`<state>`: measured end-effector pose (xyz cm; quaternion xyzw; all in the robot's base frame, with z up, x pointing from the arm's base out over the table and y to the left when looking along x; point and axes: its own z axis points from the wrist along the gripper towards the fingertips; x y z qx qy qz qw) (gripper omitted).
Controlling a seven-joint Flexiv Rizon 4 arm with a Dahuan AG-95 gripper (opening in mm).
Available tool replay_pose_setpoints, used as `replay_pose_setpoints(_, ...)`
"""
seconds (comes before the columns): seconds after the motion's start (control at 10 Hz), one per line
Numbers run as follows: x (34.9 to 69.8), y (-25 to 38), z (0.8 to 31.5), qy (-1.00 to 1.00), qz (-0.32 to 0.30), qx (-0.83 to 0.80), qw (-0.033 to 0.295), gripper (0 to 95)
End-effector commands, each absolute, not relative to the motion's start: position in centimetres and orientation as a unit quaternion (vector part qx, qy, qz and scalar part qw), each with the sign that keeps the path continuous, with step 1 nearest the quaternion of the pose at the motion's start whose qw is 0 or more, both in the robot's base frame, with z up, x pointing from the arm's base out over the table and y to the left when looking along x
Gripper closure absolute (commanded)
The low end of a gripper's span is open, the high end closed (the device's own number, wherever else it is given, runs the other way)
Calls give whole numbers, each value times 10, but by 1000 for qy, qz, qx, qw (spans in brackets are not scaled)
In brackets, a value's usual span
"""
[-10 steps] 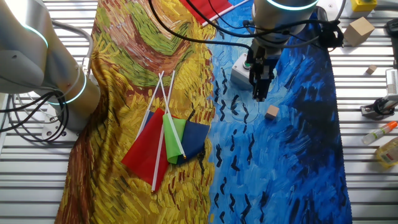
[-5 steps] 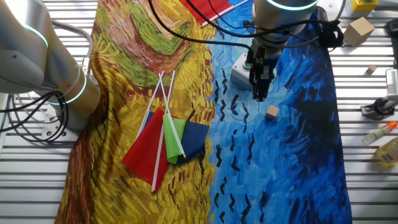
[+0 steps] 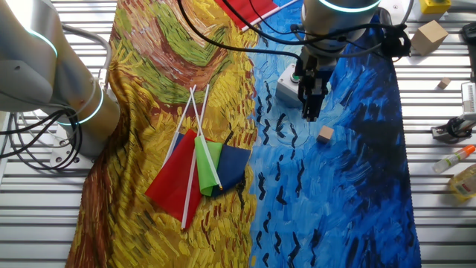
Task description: Pick up the small block on the left and move it to the right
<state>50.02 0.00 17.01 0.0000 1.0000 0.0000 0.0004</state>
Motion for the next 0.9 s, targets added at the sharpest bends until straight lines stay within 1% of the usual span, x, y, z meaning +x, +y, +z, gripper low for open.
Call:
replay_pose_setpoints(0.1,500,0,170,975,82,-183,93,950)
replay_pose_setpoints(0.3,500,0,170,977,64,-181,89,950)
replay_pose_setpoints(0.9,500,-1,170,979,62,-171,89,950)
